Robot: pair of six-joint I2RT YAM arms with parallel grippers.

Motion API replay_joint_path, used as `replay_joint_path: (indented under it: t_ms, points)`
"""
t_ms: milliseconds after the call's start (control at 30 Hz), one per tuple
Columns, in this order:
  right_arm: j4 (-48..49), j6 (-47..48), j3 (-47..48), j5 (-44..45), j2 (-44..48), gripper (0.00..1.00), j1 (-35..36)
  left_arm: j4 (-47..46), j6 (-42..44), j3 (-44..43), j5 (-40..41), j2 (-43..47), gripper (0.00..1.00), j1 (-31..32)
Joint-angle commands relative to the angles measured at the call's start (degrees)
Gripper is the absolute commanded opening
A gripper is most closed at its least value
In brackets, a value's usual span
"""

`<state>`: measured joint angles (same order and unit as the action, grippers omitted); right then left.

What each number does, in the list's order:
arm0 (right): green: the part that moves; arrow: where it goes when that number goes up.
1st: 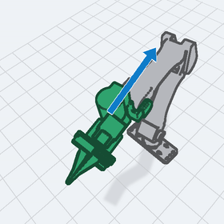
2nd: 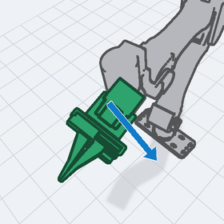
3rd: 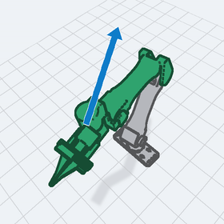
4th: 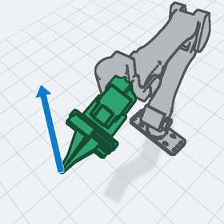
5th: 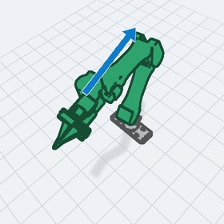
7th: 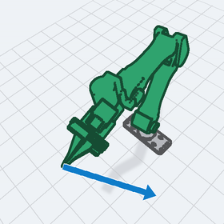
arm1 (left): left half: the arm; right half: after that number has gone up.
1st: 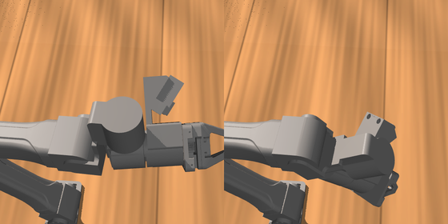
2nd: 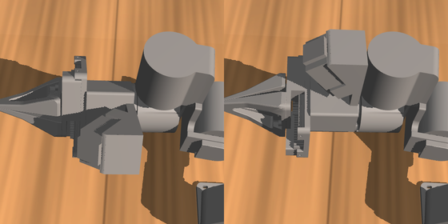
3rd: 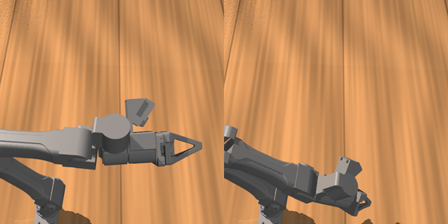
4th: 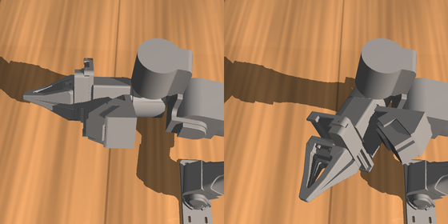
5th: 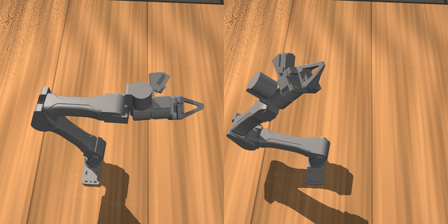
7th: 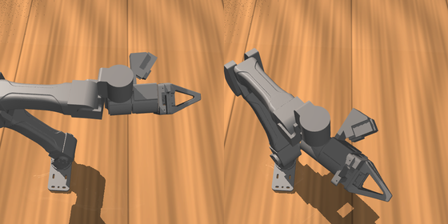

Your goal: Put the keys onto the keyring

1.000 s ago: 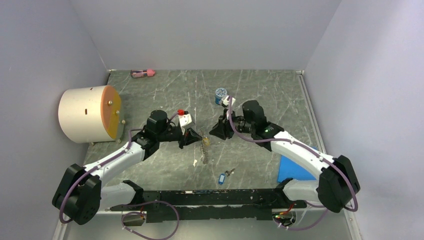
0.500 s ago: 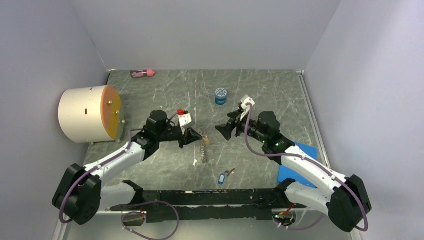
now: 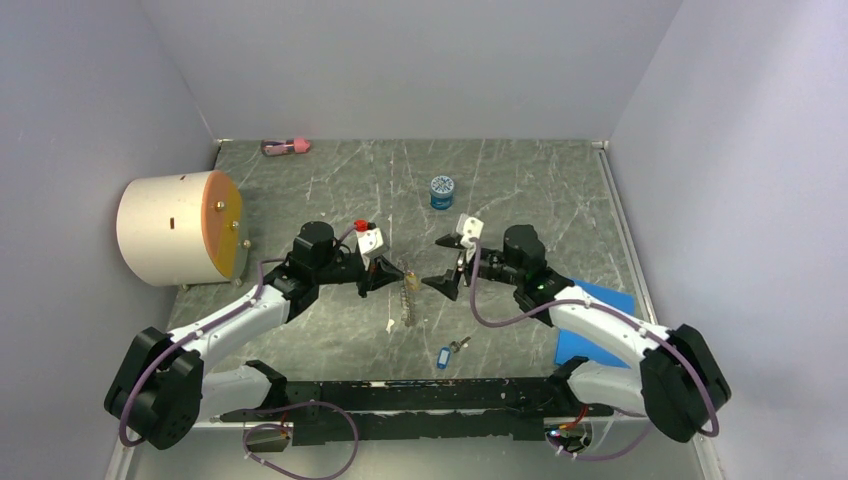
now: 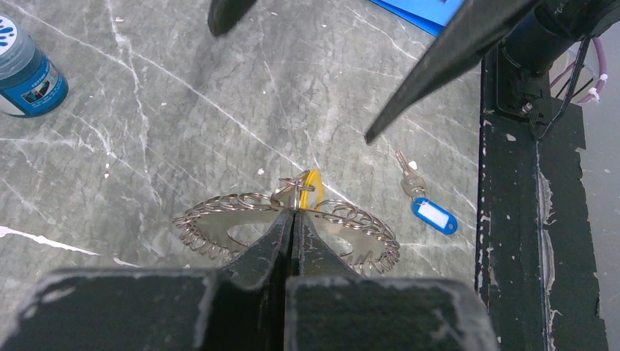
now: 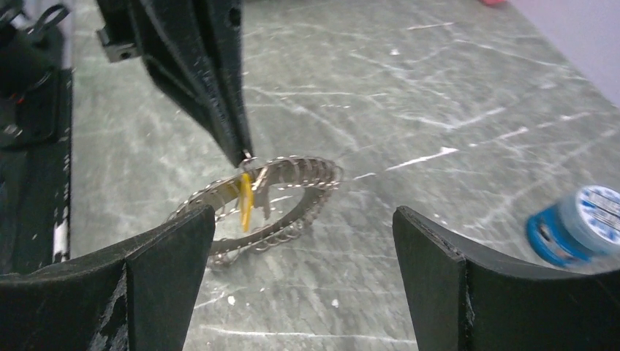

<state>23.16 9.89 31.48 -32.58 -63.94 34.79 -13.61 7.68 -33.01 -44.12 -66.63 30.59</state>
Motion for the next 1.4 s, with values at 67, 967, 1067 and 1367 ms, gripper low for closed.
replay_joint_path:
  t_ms: [67, 967, 1067, 1367]
  points:
    - [-1.3, 6.8, 6.7, -14.3, -7.0, 0.95, 0.1, -3.7, -0.3, -0.3, -1.0, 0.1, 0.03, 0.3]
    - [5.2, 1.7, 5.8, -14.8, -14.9, 0.32, 1.5, -3.1, -0.2, -0.3, -0.2, 0.8, 0.03, 0.3]
    - [3.3, 2.2, 6.3, -14.4, -15.0, 0.26, 1.6, -3.4, -0.4, -0.2, 0.1, 0.8, 0.03, 0.3]
    - [1.1, 2.5, 6.0, -11.6, -15.1, 0.28, 1.9, -4.1, -0.9, -0.4, 0.1, 0.4, 0.03, 0.3]
